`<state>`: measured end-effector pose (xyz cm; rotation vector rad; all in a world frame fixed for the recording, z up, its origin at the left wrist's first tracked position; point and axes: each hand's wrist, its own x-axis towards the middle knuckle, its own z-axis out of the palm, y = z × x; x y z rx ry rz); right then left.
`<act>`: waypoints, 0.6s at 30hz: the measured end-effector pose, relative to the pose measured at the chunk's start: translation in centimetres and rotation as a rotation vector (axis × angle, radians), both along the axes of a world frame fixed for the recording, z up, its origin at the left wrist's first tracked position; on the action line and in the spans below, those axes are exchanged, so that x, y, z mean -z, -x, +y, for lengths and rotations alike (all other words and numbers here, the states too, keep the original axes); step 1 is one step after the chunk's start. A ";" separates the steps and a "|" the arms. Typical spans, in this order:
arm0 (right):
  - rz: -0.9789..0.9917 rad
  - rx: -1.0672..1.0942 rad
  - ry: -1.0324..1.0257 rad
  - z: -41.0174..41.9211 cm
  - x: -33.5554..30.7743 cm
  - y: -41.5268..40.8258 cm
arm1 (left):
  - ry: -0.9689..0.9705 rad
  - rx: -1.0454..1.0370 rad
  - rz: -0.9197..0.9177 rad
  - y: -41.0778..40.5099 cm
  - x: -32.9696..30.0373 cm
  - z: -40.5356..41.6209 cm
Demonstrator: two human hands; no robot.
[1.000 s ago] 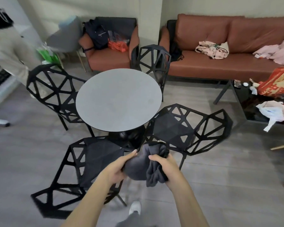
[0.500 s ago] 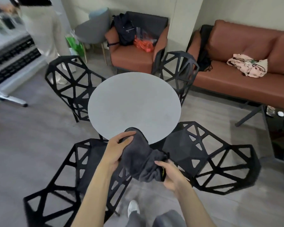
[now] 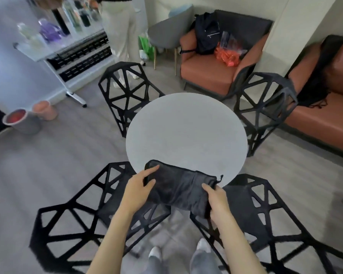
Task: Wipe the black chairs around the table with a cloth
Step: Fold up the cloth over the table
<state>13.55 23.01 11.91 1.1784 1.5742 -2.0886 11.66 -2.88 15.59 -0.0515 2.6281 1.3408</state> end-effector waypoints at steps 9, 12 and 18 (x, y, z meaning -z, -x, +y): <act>0.072 -0.356 0.295 -2.7 -4.1 3.8 | 0.284 0.188 -0.013 0.0 -1.5 7.3; 0.094 -0.389 0.309 -4.7 -4.7 4.3 | 0.343 0.198 -0.052 0.5 -2.3 7.7; 0.017 -0.217 0.423 -8.1 -3.3 5.2 | 0.285 0.222 -0.086 1.4 -2.5 7.4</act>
